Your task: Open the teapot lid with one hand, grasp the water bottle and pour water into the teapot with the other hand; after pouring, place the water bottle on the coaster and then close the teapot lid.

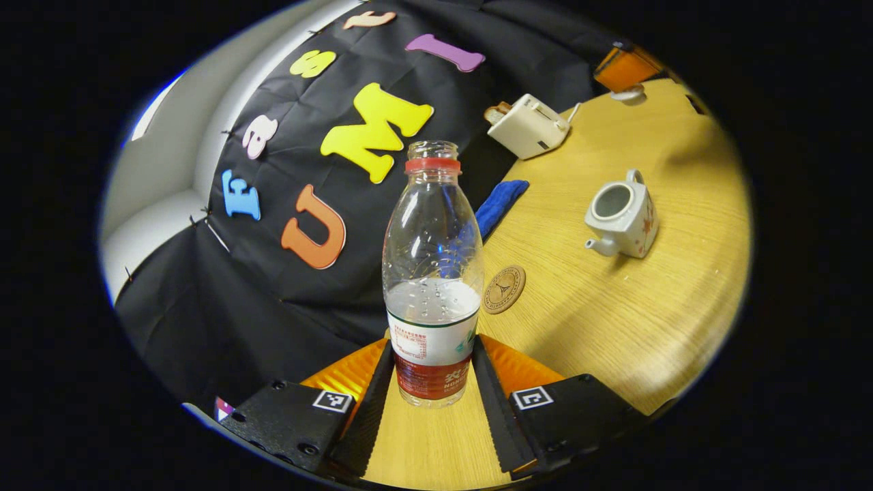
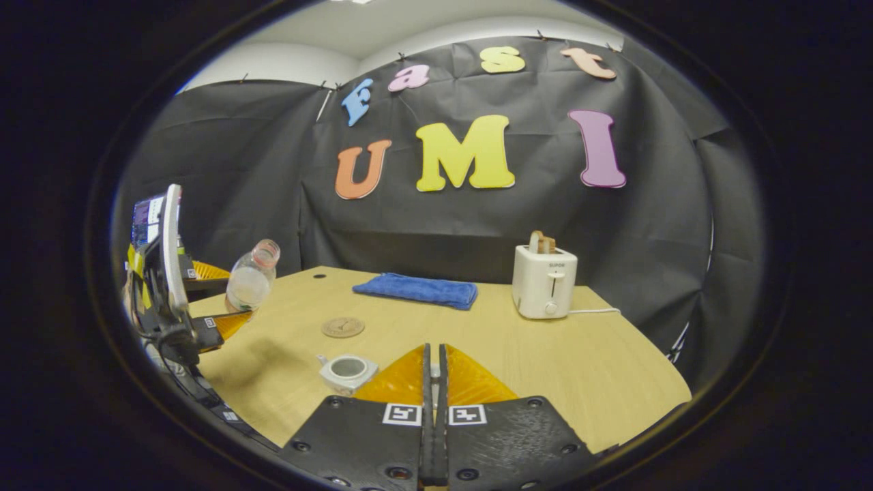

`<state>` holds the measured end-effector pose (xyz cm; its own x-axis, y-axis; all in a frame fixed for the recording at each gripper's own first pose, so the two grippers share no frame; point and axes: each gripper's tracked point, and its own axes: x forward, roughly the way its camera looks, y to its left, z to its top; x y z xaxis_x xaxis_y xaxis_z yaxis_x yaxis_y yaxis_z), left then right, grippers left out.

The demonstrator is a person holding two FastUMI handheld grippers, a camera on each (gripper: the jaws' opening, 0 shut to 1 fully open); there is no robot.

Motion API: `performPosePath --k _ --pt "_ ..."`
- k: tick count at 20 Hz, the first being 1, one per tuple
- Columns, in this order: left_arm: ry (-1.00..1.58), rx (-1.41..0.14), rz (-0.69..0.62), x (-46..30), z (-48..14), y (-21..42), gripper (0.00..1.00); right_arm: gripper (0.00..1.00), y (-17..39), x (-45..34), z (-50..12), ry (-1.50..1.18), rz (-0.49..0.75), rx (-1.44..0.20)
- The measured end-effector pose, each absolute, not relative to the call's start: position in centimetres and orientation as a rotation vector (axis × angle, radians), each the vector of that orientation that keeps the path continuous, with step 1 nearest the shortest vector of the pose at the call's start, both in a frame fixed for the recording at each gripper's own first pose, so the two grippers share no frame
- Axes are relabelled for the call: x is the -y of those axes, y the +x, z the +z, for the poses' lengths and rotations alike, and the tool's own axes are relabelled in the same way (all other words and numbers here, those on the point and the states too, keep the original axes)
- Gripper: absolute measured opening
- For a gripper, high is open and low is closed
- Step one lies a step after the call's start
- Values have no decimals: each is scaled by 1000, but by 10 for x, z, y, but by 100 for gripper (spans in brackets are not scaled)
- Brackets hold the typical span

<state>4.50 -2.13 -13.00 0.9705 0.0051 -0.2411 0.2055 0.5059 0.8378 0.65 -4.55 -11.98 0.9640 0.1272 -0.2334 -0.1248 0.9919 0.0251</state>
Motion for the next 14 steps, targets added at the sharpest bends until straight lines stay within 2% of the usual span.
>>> performPosePath --k 5,14 --pt "1330 -164 -142 36 -123 49 70 0 1 57 -121 27 121 -231" --pt "1579 -148 -164 50 -120 59 69 0 -6 79 -131 55 105 -240"
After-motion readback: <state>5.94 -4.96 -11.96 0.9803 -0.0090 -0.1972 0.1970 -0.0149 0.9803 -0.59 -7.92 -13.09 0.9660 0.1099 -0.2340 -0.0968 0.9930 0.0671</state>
